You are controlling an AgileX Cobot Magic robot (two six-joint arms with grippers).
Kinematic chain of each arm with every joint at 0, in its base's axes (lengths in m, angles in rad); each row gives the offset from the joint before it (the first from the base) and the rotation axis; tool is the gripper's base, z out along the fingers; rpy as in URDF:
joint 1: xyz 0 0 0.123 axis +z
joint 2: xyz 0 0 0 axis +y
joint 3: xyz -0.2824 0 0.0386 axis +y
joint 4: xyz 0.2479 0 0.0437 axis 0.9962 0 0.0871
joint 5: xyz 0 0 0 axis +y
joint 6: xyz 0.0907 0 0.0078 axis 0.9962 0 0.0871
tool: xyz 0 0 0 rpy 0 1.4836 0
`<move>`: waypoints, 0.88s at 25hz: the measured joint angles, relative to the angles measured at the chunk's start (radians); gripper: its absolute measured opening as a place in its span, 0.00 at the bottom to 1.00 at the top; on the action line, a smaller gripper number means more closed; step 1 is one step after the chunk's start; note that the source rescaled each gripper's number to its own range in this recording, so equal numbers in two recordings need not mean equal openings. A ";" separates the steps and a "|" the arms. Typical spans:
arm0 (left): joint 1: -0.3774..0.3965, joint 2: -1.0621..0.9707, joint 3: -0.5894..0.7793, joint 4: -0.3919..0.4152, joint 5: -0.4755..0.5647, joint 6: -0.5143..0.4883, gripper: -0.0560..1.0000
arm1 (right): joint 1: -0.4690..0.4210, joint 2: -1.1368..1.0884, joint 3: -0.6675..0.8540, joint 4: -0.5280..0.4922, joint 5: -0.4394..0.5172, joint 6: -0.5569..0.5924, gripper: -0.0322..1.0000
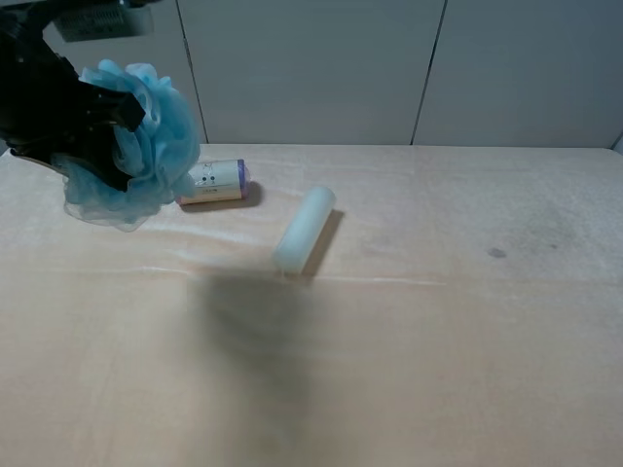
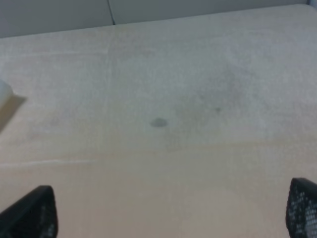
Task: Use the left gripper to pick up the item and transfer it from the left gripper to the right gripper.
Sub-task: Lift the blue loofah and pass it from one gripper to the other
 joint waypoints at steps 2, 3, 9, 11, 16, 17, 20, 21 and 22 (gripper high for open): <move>0.000 -0.022 0.000 -0.048 0.000 0.030 0.17 | 0.000 0.000 0.000 0.004 0.000 0.000 1.00; 0.000 -0.028 0.000 -0.072 0.000 0.054 0.17 | 0.000 0.000 0.000 0.007 0.000 0.000 1.00; -0.051 -0.027 0.000 -0.250 -0.050 0.206 0.16 | 0.000 0.000 0.000 0.016 0.000 0.000 1.00; -0.092 -0.018 0.000 -0.284 -0.092 0.243 0.16 | 0.000 0.000 0.000 0.024 0.000 0.000 1.00; -0.203 0.016 0.000 -0.322 -0.206 0.260 0.15 | 0.000 0.001 0.000 0.114 -0.001 -0.073 1.00; -0.218 0.024 0.000 -0.325 -0.218 0.261 0.15 | 0.000 0.011 -0.002 0.132 0.001 -0.087 1.00; -0.254 0.055 0.000 -0.356 -0.227 0.262 0.15 | 0.000 0.083 -0.027 0.190 0.004 -0.127 1.00; -0.259 0.069 0.000 -0.371 -0.227 0.265 0.15 | 0.000 0.117 -0.038 0.212 0.004 -0.145 1.00; -0.261 0.084 0.000 -0.392 -0.228 0.273 0.15 | 0.000 0.152 -0.048 0.237 0.004 -0.178 1.00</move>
